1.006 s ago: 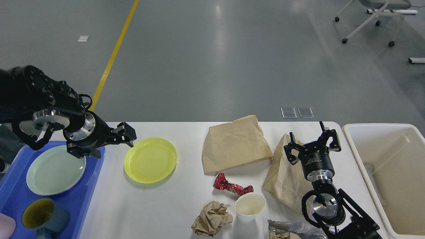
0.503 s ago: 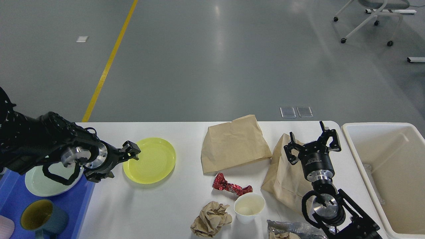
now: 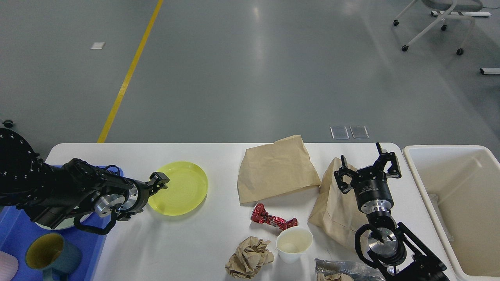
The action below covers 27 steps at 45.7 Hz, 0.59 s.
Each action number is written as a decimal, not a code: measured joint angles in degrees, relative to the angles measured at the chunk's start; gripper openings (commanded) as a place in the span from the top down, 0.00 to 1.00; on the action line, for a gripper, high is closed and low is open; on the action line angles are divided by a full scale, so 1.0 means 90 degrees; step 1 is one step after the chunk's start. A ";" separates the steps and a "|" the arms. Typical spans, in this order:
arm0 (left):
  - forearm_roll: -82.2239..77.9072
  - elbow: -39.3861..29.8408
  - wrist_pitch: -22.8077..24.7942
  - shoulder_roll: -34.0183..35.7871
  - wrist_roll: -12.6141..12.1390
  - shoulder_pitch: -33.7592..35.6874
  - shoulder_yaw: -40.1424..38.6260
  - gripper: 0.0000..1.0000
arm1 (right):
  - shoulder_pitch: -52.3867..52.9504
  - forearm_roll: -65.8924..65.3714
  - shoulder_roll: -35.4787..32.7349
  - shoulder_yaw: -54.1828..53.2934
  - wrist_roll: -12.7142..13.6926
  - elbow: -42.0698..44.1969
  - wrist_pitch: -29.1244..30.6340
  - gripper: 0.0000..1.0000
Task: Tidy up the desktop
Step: 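Grip the rim of the yellow plate with the left gripper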
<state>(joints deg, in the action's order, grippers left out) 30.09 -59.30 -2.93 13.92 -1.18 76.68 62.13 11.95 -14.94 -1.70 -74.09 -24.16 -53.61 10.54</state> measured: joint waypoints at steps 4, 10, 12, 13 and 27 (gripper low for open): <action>0.0016 0.0079 -0.0124 -0.0006 -0.0012 -0.0174 -0.0171 0.09 | 0.0000 -0.0001 0.0000 0.0000 0.0000 0.0000 0.0000 0.00; 0.0035 0.0224 -0.0224 0.0023 -0.0016 -0.0465 -0.0580 0.11 | 0.0000 0.0000 -0.0005 0.0000 0.0000 0.0000 0.0000 0.00; 0.0042 0.0271 -0.0253 0.0026 -0.0016 -0.0543 -0.0717 0.11 | 0.0000 -0.0001 -0.0005 0.0000 0.0000 0.0000 0.0000 0.00; 0.0043 0.0288 -0.0272 0.0026 -0.0016 -0.0566 -0.0758 0.12 | 0.0000 0.0000 -0.0005 0.0000 0.0000 0.0000 0.0000 0.00; 0.0121 0.0312 -0.0473 0.0098 -0.0016 -0.0619 -0.0975 0.25 | 0.0000 0.0000 -0.0003 0.0000 0.0000 0.0000 0.0000 0.00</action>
<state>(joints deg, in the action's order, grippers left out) 31.18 -56.50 -7.19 14.81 -1.32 71.11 53.35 11.95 -14.94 -1.73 -74.09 -24.16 -53.61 10.54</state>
